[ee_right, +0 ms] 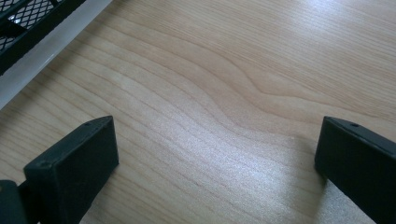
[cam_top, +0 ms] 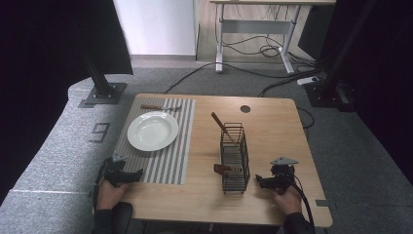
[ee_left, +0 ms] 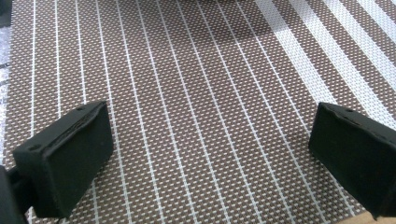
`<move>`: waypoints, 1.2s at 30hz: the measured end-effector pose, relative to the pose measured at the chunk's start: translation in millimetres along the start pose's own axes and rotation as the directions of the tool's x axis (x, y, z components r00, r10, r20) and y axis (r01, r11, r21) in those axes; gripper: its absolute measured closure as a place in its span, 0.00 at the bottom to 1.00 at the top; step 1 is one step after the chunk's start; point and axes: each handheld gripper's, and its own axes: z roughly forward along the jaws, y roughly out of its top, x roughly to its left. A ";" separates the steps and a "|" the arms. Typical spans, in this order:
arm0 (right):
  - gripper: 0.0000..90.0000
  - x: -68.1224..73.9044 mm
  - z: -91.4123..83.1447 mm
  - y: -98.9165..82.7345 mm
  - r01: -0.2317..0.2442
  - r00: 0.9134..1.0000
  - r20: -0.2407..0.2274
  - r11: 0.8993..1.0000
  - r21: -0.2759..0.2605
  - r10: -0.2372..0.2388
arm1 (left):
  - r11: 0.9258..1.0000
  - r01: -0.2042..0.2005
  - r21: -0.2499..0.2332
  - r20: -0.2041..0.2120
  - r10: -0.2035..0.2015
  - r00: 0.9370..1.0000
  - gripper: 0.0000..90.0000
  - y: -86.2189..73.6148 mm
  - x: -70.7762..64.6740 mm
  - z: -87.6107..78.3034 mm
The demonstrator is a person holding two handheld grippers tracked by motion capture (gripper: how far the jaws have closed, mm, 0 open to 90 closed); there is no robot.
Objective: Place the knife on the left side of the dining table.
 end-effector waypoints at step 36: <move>0.00 1.4 0.3 0.2 -0.004 1.000 0.004 1.000 -0.001 0.004 | 1.000 0.001 0.001 -0.001 -0.001 1.000 0.02 8.0 -0.6 -4.1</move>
